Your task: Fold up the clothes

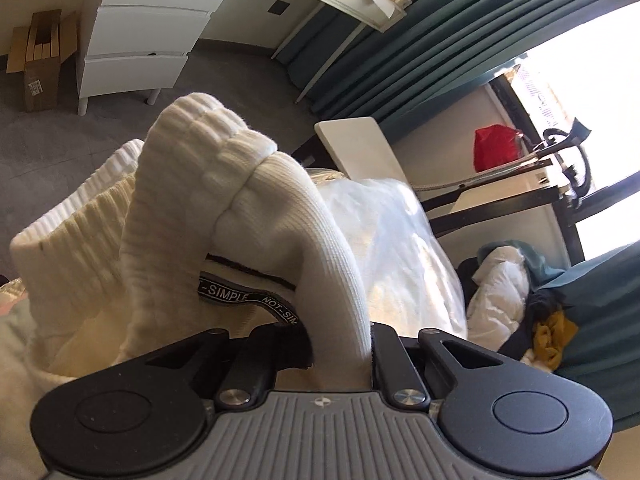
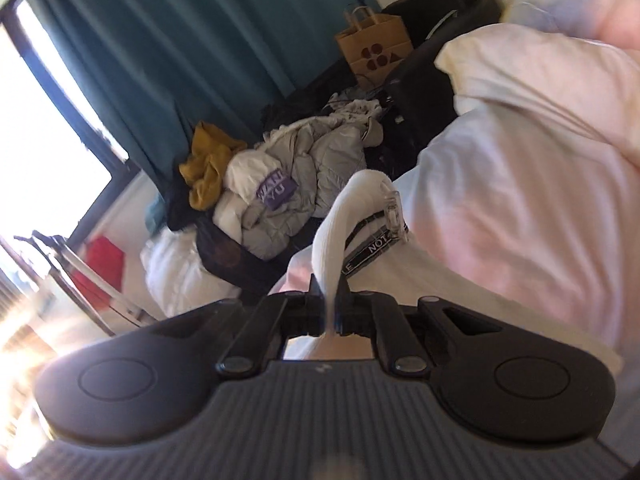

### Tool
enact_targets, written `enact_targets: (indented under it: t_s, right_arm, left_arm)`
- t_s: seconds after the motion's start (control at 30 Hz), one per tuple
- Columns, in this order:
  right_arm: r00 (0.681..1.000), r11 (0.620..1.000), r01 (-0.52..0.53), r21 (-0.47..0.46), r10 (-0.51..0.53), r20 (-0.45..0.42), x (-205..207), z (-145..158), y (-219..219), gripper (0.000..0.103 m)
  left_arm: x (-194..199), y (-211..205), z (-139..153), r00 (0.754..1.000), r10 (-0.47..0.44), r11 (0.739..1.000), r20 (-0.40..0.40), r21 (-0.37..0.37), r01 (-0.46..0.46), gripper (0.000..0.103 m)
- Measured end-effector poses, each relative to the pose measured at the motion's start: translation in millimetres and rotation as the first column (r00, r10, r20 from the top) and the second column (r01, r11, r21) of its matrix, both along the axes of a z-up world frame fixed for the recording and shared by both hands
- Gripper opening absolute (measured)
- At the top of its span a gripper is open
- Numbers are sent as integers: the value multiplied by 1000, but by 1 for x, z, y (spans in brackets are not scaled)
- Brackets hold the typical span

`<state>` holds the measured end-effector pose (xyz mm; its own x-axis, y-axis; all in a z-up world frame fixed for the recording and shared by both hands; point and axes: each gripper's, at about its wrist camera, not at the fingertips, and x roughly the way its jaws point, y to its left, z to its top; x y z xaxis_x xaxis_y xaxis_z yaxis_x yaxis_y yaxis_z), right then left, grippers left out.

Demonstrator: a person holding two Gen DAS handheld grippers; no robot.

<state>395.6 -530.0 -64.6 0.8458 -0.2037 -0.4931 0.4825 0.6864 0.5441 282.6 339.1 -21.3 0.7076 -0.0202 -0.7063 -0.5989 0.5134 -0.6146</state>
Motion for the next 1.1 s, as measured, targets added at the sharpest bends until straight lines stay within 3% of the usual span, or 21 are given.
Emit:
enact_targets:
  t_s: [0.17,0.3,0.33,0.37,0.4,0.43,0.47,0.57,0.73,0.9,0.97,1.1]
  right_arm:
    - [997,997,-40,-72,35,-68,48,-41,12,8]
    - [994,988,-87,-124,77,-81,50,-51,15,11]
    - [992,984,-105,-147,94,-84,47,-49,16,13]
    - [990,978,-124,-169,110,-87,45,-48,17,15]
    - [989,974,-136,-182,122,-89,41,-45,17,19]
    - [988,974,-138,-181,124,-88,35,-41,17,31]
    - [989,975,-137,-174,125,-83,28,-38,16,46]
    - [989,979,-140,-151,132,-65,-3,-25,14,60]
    - [985,967,-172,-186,163,-58,-71,-7,32,60]
    - [968,938,-247,-244,227,-108,-144,2,69,60]
    - [959,929,-277,-245,254,-122,-169,6,82,60]
    - [941,912,-333,-237,307,-141,-217,15,107,60]
  left_arm:
    - [39,-5,-32,998,-39,997,-47,59,41,13]
    - [42,-20,-27,994,-100,980,-54,168,108,19]
    - [41,-25,-23,991,-116,971,-59,202,126,30]
    - [40,-30,-18,989,-132,961,-63,236,144,54]
    - [35,-37,-11,989,-136,947,-65,283,149,65]
    - [29,-45,-3,988,-140,931,-68,329,155,78]
    - [23,-53,4,986,-152,914,-68,370,166,82]
    - [2,-85,25,975,-207,870,-84,439,222,82]
    - [-51,-147,59,952,-293,810,-83,508,294,83]
    - [-143,-229,100,903,-425,739,-58,555,383,85]
    - [-176,-263,118,877,-477,697,-54,584,416,88]
    - [-246,-335,152,820,-563,580,-100,660,478,88]
